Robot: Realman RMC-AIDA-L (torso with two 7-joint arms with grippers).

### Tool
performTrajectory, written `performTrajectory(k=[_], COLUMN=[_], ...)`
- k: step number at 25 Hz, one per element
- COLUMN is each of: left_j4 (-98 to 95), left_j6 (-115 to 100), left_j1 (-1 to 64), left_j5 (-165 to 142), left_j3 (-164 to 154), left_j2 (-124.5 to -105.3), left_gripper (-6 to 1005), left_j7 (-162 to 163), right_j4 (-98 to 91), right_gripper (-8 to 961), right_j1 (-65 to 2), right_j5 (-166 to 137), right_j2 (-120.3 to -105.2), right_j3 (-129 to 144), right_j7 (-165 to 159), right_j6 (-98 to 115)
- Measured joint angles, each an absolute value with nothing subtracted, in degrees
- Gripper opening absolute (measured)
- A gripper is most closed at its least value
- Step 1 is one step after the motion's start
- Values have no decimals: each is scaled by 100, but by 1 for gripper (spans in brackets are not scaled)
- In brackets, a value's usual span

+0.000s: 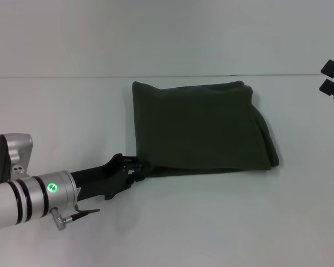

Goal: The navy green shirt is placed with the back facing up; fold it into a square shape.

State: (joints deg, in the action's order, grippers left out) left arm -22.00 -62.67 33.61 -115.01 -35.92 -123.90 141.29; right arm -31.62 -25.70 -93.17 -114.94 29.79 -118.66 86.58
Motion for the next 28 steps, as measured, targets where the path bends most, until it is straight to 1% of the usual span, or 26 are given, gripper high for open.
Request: performTrajectory(k=[2,7,10,15,26,28], left_j4=[-2200,-2201,-2214,-2257,-2837,-2896], left_j6=[-6247,-6225,-6264,-6510,-7193,-7253], left_j1=[3363,3355,3338,3257,2534,2463], left_j5=[-11502,-11511,-11531,-11622,-11803,-11807], left_j3=[-3594,-3595,-3601,-3606,-3497,-3447], left_j2=[-12392,-12393,-12393,-12365,-12367,-12365], left_gripper=[574,337,99,36,32,46], left_j7=[14128,14114,14035,13860,13921,13923], right_j4=[-3162,-3162,-3139,-3129,-3111,-3111], right_gripper=[835,835,835,833,828,828], right_j1=[-2570,-2564,-2565,-2567,-2575,-2591], right_j5=[-9316,-9317,-9317,-9317,-9317,-9326], right_j2=[-11495,-11496,-11494,-11488,-11514,-11520], right_j3=[2979,2972,2971,2967,2952,2961], right_j7=[-11865,-11865,-11865,-11865,-11879,-11879], right_j6=[8658,8658,8656,8643,8655,8655])
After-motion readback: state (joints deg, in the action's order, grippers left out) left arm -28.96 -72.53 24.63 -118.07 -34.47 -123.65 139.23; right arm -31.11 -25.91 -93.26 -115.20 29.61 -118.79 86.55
